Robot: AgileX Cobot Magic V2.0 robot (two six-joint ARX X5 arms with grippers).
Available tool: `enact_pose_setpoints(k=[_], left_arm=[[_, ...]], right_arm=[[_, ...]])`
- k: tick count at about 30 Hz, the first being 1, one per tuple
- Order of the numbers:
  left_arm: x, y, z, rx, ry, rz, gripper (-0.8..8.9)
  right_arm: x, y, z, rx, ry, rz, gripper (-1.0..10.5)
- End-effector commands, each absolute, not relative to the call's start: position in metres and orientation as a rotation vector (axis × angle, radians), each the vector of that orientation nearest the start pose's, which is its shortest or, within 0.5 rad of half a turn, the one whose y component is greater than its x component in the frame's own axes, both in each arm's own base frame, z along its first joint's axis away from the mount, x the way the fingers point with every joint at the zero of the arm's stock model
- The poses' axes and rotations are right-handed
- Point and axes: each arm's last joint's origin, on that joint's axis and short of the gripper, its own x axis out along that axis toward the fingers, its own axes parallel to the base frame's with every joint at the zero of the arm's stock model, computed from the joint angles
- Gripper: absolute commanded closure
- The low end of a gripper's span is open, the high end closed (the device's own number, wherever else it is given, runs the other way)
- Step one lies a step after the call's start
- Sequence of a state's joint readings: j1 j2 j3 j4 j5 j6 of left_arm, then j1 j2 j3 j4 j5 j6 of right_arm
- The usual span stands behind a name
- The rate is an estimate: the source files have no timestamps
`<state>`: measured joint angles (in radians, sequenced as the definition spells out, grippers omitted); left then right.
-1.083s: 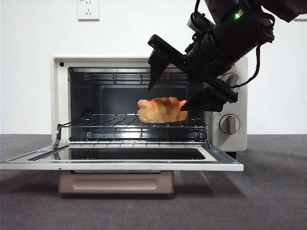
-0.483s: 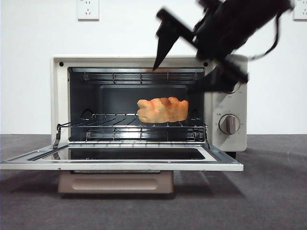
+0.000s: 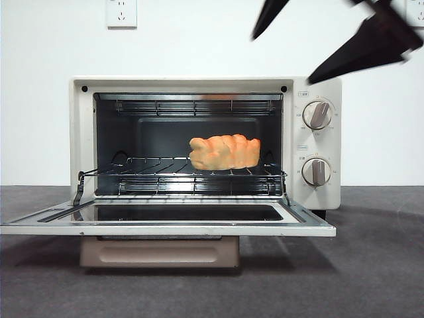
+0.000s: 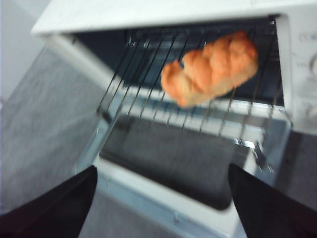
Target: The left arm flap open the oven, the right arm pick bread and place it into oven, the left arm flap close the oven
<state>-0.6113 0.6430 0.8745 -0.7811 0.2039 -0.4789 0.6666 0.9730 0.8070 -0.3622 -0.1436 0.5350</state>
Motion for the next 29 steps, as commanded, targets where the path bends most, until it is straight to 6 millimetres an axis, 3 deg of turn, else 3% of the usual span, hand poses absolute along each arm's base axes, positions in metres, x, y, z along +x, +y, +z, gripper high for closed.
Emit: enact_pose_setpoints(k=[1, 6, 13, 21, 29], left_arm=[[0.113, -0.080, 0.328, -0.380, 0.763, -0.694, 8.05], [0.155, -0.077, 0.315, -0.450, 0.830, -0.709, 8.05], [0.196, -0.048, 0.273, -0.520, 0.958, -0.594, 8.05], [0.195, -0.025, 0.211, -0.705, 0.985, -0.476, 8.05], [0.180, -0.017, 0.161, -0.818, 0.991, -0.404, 8.05]], right_arm=[[0.143, 0.121, 0.300, 0.259, 0.698, 0.699, 5.2], [0.113, 0.096, 0.307, 0.204, 0.724, 0.711, 5.2], [0.074, 0.066, 0.310, 0.199, 0.728, 0.706, 5.2], [0.053, 0.048, 0.314, 0.215, 0.652, 0.697, 5.2], [0.052, 0.047, 0.313, 0.215, 0.661, 0.693, 5.2]])
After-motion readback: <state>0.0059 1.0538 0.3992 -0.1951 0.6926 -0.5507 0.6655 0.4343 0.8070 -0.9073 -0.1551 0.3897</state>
